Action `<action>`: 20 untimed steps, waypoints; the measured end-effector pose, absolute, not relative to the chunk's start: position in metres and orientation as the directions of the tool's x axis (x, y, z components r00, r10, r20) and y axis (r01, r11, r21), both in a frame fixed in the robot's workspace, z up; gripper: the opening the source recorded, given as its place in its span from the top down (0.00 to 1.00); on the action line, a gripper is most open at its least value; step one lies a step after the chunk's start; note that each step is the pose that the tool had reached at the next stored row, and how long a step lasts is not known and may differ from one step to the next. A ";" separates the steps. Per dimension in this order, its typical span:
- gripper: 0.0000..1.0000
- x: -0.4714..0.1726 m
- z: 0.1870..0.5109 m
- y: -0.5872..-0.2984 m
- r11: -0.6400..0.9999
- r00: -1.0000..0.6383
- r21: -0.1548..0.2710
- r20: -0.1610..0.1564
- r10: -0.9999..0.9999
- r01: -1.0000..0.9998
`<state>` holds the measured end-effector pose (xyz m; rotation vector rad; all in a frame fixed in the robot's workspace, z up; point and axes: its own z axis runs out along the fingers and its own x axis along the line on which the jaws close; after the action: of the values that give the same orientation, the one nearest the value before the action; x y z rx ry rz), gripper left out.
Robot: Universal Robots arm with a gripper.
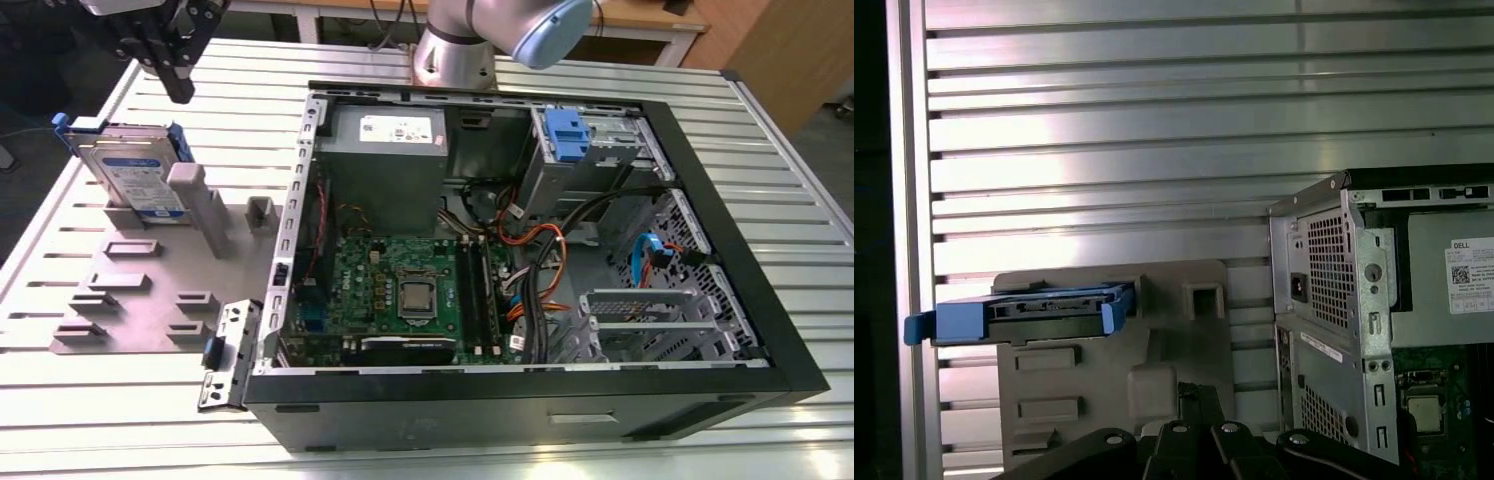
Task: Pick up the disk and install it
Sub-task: 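Reach for the disk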
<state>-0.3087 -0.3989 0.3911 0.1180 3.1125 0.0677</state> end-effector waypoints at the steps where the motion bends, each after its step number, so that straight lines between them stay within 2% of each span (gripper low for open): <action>1: 0.89 -0.309 0.391 -0.399 0.996 -0.997 0.044 -0.024 0.076 0.075; 20: 0.89 -0.314 0.391 -0.399 0.996 -0.997 0.044 -0.024 0.076 0.075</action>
<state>-0.3138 -0.3989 0.3910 0.1180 3.1125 0.0677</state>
